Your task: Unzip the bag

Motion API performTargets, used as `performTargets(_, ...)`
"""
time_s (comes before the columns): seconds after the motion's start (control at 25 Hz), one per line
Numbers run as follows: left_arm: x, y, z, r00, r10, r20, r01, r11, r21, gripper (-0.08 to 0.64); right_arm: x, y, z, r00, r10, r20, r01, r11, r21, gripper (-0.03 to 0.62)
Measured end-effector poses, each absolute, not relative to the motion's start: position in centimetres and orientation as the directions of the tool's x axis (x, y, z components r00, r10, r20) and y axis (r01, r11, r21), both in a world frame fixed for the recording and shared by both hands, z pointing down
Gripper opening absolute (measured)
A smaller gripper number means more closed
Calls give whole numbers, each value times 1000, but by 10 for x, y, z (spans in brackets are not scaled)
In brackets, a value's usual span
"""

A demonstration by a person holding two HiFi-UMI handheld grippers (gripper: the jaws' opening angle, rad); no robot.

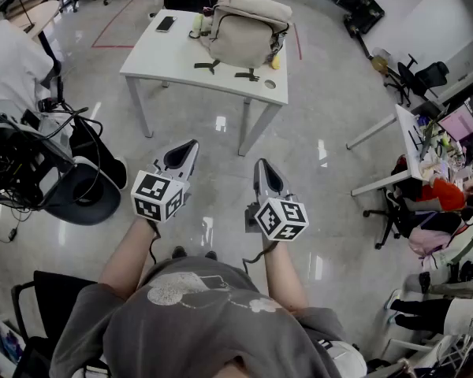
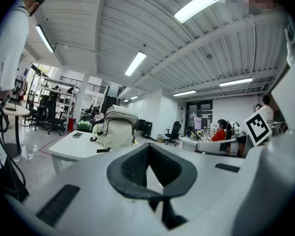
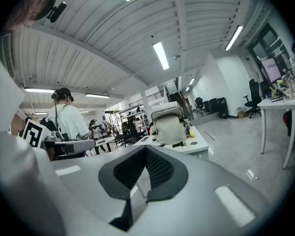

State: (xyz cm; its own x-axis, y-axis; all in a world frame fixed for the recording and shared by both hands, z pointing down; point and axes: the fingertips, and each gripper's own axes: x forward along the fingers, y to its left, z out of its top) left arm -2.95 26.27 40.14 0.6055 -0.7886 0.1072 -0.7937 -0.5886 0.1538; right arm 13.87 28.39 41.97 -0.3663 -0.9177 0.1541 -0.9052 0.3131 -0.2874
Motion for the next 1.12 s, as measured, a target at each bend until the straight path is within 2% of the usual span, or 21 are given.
performTargets(0.52,-57,271,413,580,-808,107,-811,-559,172,6,112,286,427,-406,-896,177,-900,359,-247,-2)
performTargets(0.76,-92,297,418,540,-837,88,-841,-533,91,6,116,316,444,-329,-929,166,-935,296,-196,-2)
performTargets(0.92,-115,255,414,552,-828,97,-834,-544,94,6,114,288,444,-279,-945,173,-947,242,-210,0)
performTargets(1.12,-111,219,431,551,-825,129,-834,-537,125,6,123,250,454,-282,-942,184,-949,246,-196,0)
